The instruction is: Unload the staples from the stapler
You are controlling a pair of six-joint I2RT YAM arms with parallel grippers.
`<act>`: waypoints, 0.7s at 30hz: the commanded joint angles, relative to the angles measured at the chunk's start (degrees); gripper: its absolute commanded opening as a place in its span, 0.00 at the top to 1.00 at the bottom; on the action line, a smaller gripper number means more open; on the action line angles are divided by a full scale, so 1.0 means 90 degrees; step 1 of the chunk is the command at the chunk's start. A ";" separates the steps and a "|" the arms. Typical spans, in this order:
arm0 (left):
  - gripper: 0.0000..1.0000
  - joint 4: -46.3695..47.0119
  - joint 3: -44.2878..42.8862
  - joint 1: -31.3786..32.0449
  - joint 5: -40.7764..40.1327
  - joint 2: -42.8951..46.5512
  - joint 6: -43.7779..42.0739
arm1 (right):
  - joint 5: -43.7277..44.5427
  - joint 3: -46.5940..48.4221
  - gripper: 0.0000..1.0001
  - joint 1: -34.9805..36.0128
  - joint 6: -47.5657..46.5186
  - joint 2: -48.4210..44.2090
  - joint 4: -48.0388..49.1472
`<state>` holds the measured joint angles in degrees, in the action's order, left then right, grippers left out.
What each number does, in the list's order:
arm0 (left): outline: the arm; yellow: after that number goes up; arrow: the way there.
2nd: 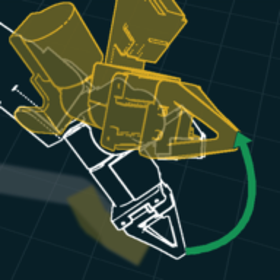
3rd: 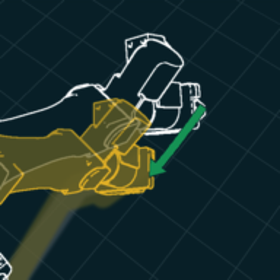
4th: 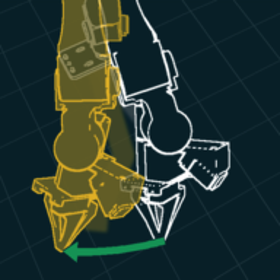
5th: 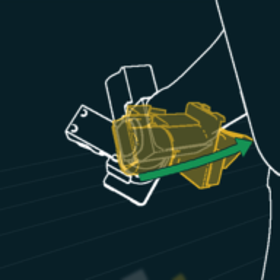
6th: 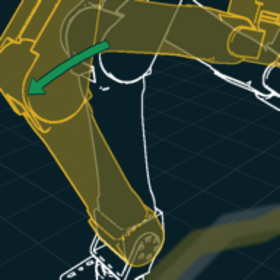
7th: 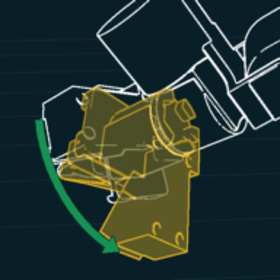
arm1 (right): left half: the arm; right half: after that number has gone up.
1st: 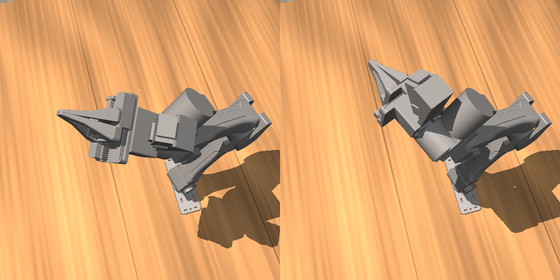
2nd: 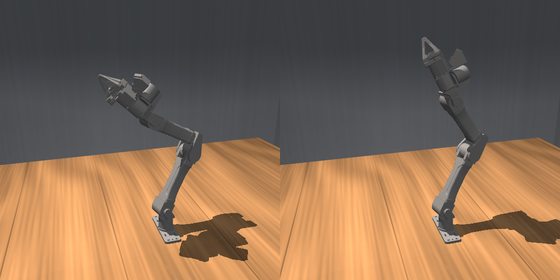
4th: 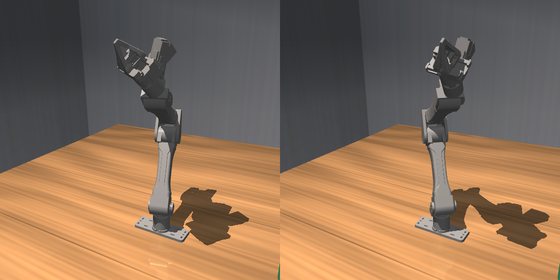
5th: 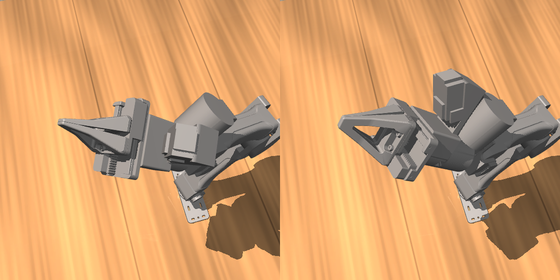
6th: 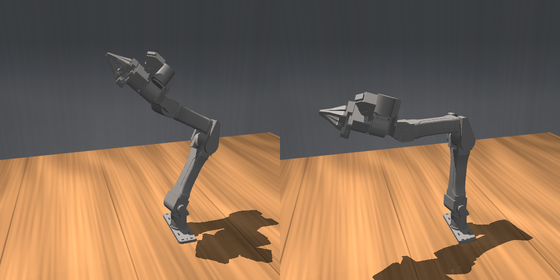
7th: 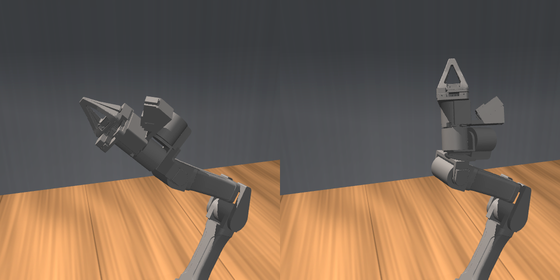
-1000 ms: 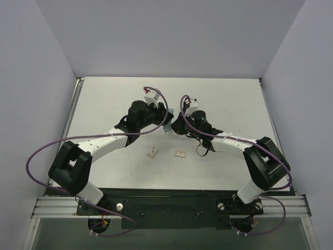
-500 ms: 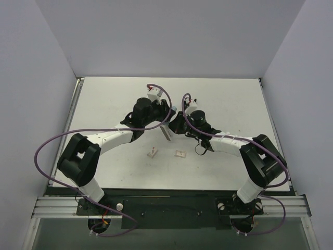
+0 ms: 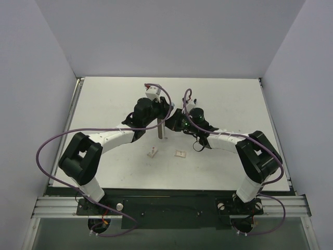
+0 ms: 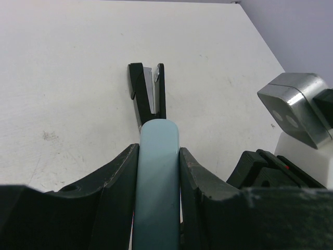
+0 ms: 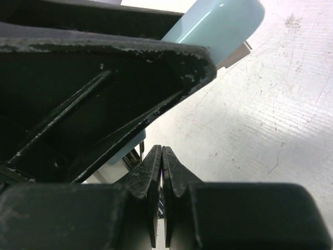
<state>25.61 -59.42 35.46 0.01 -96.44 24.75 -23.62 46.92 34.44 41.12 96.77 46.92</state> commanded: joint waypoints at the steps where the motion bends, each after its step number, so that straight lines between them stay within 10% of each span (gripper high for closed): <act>1: 1.00 0.0778 -0.0380 0.0093 -0.0323 -0.0124 -0.0016 | -0.0735 0.0392 1.00 0.0090 0.0459 -0.0059 0.0792; 21: 1.00 0.0622 0.0058 0.0142 -0.0090 0.0724 0.0033 | -0.0745 0.0227 1.00 -0.0008 0.0255 -0.0527 0.0403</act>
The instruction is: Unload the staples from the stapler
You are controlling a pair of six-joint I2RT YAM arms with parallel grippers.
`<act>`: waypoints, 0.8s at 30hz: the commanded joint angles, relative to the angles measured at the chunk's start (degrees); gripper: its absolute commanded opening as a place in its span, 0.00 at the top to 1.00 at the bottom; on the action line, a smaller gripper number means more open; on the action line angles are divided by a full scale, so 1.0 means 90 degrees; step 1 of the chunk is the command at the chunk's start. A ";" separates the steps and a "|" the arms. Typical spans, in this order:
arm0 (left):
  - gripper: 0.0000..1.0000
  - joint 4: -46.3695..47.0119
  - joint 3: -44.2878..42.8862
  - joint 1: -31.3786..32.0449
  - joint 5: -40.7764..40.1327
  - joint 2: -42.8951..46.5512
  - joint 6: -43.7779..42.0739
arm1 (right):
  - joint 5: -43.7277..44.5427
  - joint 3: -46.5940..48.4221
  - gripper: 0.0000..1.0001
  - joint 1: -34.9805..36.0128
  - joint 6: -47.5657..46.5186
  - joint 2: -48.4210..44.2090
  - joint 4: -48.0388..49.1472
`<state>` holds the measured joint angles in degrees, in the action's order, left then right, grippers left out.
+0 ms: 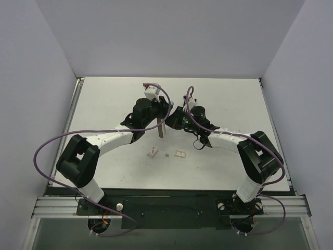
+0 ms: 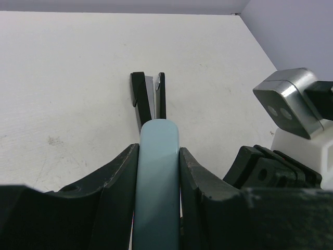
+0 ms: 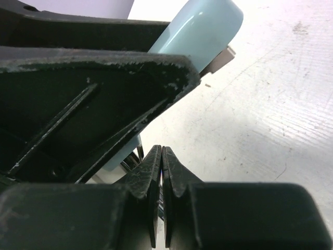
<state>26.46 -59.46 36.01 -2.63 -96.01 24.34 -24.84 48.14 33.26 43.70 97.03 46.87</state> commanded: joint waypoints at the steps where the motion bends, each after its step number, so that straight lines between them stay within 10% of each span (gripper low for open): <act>1: 1.00 0.0517 0.0151 0.0091 0.0253 0.0735 0.0156 | -0.0590 0.0052 1.00 0.0123 -0.0080 -0.0615 0.0311; 24: 1.00 -0.0048 0.1528 0.0257 0.1455 0.3694 0.1222 | 0.1489 -0.0154 1.00 0.0787 -0.2169 -0.4178 -0.3506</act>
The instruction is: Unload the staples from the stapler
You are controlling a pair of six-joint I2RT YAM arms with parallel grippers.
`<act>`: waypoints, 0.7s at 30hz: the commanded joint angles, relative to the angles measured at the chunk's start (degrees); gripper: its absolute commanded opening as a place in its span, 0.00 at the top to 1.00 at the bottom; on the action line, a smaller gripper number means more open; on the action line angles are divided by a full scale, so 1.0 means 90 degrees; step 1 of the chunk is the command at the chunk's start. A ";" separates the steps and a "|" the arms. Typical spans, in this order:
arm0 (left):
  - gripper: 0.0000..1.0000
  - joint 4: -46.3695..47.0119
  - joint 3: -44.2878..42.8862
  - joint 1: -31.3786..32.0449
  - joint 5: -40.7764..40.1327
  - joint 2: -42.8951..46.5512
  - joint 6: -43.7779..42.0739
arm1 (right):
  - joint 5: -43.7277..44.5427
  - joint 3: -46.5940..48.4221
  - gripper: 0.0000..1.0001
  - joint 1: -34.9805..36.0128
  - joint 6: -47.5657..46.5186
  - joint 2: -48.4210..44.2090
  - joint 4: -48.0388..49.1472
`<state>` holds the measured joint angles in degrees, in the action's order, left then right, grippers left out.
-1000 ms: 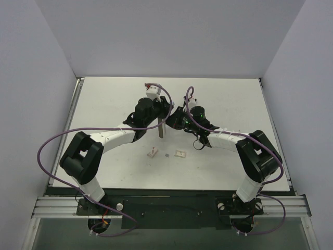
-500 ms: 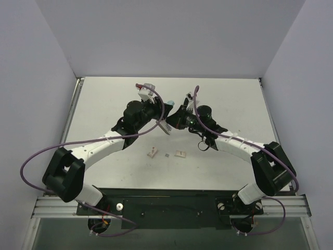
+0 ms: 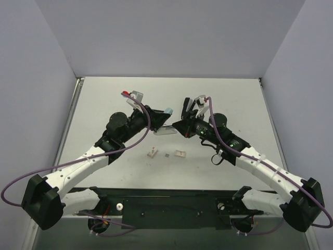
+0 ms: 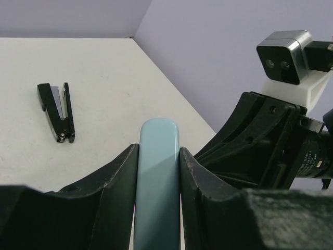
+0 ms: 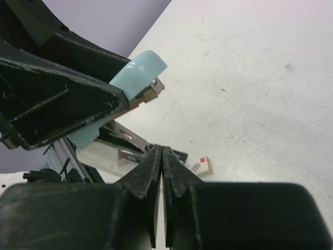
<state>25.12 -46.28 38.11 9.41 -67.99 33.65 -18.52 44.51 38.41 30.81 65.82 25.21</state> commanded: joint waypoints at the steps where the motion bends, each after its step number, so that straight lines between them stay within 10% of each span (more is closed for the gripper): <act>1: 1.00 0.0070 0.0113 0.0033 0.0097 0.0784 0.0177 | 0.1001 0.0250 1.00 0.0330 -0.0815 -0.0944 -0.1228; 21: 1.00 0.0577 0.1489 0.0092 -0.0255 0.2866 0.1884 | 0.1833 -0.0620 1.00 0.2361 -0.0366 -0.1933 -0.1103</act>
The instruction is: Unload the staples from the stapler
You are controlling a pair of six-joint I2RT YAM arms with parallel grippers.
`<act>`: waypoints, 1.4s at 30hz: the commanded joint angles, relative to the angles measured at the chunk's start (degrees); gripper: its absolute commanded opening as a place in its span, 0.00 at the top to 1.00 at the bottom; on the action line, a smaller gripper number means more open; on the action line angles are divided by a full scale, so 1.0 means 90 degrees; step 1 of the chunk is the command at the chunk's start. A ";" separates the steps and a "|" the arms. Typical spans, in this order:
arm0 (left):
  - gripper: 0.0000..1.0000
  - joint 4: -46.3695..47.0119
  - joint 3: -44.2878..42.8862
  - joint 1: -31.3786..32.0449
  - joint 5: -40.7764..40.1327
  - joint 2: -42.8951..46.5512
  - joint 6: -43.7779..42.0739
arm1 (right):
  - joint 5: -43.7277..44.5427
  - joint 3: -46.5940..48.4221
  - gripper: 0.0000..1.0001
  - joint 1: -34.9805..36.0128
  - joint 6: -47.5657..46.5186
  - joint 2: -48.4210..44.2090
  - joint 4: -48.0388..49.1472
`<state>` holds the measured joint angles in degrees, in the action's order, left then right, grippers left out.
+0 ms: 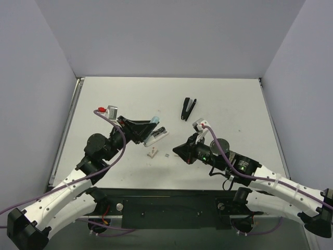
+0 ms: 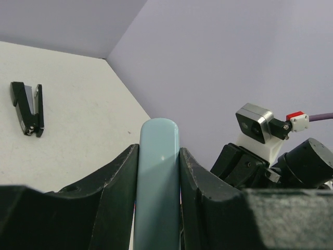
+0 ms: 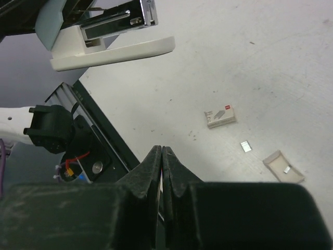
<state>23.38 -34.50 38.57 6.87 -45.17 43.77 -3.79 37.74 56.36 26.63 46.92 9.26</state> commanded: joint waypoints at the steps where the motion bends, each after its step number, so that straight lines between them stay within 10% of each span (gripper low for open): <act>1: 1.00 0.0801 0.0210 0.0041 0.0056 0.0408 0.0839 | 0.0197 0.0162 1.00 0.0417 0.0088 0.0274 0.0719; 42: 1.00 -0.0273 0.0806 0.0422 0.3259 0.1103 0.1358 | -0.0262 0.2700 1.00 0.0779 -0.2236 0.2101 0.0769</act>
<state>24.82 -24.97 39.94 18.72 -33.63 56.21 -6.90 55.18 63.59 9.69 63.77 6.79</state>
